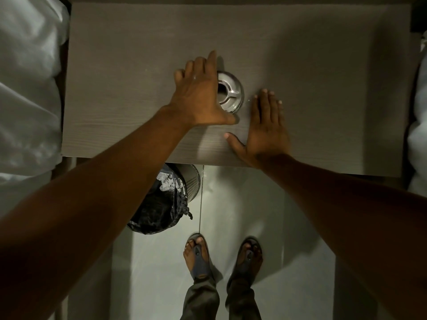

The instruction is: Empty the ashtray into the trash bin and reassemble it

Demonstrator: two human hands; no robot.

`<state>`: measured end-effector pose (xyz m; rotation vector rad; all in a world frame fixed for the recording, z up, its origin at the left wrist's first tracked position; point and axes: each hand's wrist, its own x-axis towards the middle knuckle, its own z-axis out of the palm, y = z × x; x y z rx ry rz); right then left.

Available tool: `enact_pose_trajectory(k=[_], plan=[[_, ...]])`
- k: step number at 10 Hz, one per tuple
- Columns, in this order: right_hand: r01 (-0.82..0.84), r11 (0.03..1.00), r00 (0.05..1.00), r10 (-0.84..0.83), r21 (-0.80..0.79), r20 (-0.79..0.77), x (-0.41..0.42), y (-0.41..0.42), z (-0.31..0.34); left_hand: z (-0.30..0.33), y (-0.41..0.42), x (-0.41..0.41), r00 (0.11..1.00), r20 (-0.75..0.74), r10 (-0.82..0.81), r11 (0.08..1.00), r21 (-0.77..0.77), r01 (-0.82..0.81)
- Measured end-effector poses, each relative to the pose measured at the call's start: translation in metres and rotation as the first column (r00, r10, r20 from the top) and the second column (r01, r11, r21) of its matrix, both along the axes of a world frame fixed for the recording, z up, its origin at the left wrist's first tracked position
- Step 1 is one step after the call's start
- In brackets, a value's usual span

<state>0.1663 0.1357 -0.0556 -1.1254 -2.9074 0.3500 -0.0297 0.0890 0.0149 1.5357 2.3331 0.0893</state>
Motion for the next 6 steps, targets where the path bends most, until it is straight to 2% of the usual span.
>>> enact_pose_trajectory(k=[3,5,6], plan=[[0.000,0.999,1.000,-0.001,0.039,0.004,0.001,0.007,0.002,0.000,0.001,0.002,1.000,0.009,0.018,1.000,-0.002,-0.018],[-0.017,0.997,0.999,0.020,-0.078,0.035,-0.001,0.032,0.000,-0.011,-0.013,-0.005,0.996,0.042,0.077,0.997,-0.031,-0.076],[0.018,0.990,1.000,-0.017,-0.143,0.008,0.001,0.036,0.017,0.004,-0.048,-0.012,0.998,-0.010,0.064,0.997,-0.046,-0.065]])
